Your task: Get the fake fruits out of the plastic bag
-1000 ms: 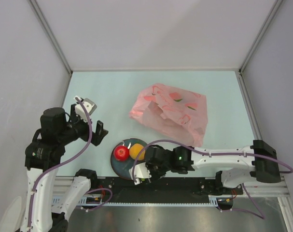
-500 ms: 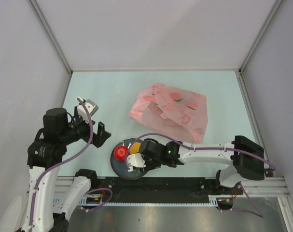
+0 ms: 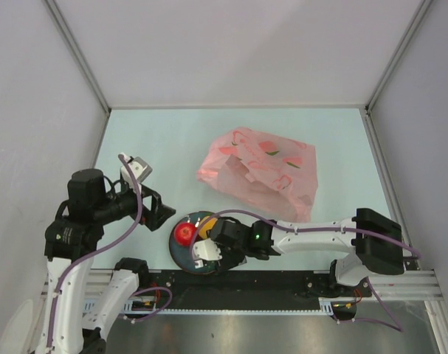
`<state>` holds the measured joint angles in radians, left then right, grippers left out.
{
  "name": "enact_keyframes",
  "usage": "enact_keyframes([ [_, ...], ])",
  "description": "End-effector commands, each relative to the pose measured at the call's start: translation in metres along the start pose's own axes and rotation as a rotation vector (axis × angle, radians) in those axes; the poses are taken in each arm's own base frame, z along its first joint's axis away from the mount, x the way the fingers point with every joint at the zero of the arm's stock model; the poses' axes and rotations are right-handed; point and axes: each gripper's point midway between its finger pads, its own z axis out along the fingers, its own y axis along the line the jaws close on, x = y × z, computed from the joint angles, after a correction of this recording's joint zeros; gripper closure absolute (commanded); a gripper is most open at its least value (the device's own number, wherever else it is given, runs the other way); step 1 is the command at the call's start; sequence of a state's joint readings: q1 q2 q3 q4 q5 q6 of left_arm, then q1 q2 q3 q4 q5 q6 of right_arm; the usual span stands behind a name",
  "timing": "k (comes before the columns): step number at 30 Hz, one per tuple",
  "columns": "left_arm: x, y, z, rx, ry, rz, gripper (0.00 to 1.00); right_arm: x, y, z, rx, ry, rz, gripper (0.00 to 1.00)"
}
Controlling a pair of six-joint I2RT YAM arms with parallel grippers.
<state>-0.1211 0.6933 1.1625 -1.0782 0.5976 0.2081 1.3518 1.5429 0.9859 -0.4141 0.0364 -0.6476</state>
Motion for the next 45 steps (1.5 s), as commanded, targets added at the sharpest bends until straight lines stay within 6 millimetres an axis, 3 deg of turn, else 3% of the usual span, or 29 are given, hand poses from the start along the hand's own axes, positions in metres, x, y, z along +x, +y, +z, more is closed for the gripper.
enact_keyframes([
  [1,-0.013,-0.013,-0.005,0.052,-0.084,0.013,0.0,-0.004,-0.015,-0.013,0.08,0.022,-0.016,0.22],
  [9,-0.051,-0.022,-0.006,0.129,-0.182,-0.059,0.0,0.039,0.009,-0.077,-0.012,0.158,0.027,0.19],
  [11,-0.058,-0.019,-0.003,0.129,-0.198,-0.065,0.0,0.037,0.006,-0.092,-0.007,0.132,0.031,0.18],
  [14,-0.07,-0.017,-0.001,0.137,-0.209,-0.104,0.0,0.03,-0.016,-0.105,0.039,0.081,0.055,0.18],
  [15,-0.075,-0.015,-0.001,0.128,-0.216,-0.107,0.0,0.026,-0.036,-0.111,0.086,0.056,0.1,0.18],
  [18,-0.079,0.004,0.009,0.066,-0.205,-0.109,0.0,0.019,-0.066,-0.112,0.132,0.007,0.21,0.2],
  [21,-0.077,0.023,0.026,0.025,-0.166,-0.129,0.0,0.016,-0.117,-0.123,0.253,-0.055,0.338,0.2],
  [22,-0.079,0.026,0.031,0.027,-0.166,-0.126,0.0,0.021,-0.143,-0.136,0.318,-0.09,0.435,0.19],
  [24,-0.081,0.029,0.044,0.06,-0.154,-0.148,0.0,0.025,-0.175,-0.151,0.414,-0.151,0.511,0.19],
  [27,-0.105,0.018,0.057,0.138,-0.21,-0.111,0.0,0.053,-0.219,-0.173,0.562,-0.195,0.648,0.21],
  [30,-0.132,-0.004,0.086,0.232,-0.209,0.005,0.0,0.09,-0.245,-0.181,0.617,-0.214,0.789,0.29],
  [31,-0.118,-0.013,0.11,0.27,-0.116,-0.004,0.0,0.099,-0.248,-0.174,0.607,-0.207,0.821,0.32],
  [32,-0.114,-0.011,0.12,0.265,-0.08,-0.011,0.0,0.107,-0.252,-0.176,0.617,-0.211,0.844,0.36],
  [34,-0.098,0.008,0.137,0.181,-0.009,-0.023,0.0,0.096,-0.254,-0.179,0.598,-0.261,0.818,0.37],
  [39,-0.06,0.026,0.142,0.105,0.126,-0.009,0.0,0.045,-0.243,-0.192,0.544,-0.391,0.66,0.4],
  [42,-0.038,0.036,0.163,0.082,0.212,-0.083,0.0,0.032,-0.214,-0.162,0.367,-0.401,0.63,0.48],
  [45,-0.031,0.032,0.185,0.152,0.252,-0.125,0.02,0.048,-0.176,-0.117,0.193,-0.306,0.647,0.55],
])
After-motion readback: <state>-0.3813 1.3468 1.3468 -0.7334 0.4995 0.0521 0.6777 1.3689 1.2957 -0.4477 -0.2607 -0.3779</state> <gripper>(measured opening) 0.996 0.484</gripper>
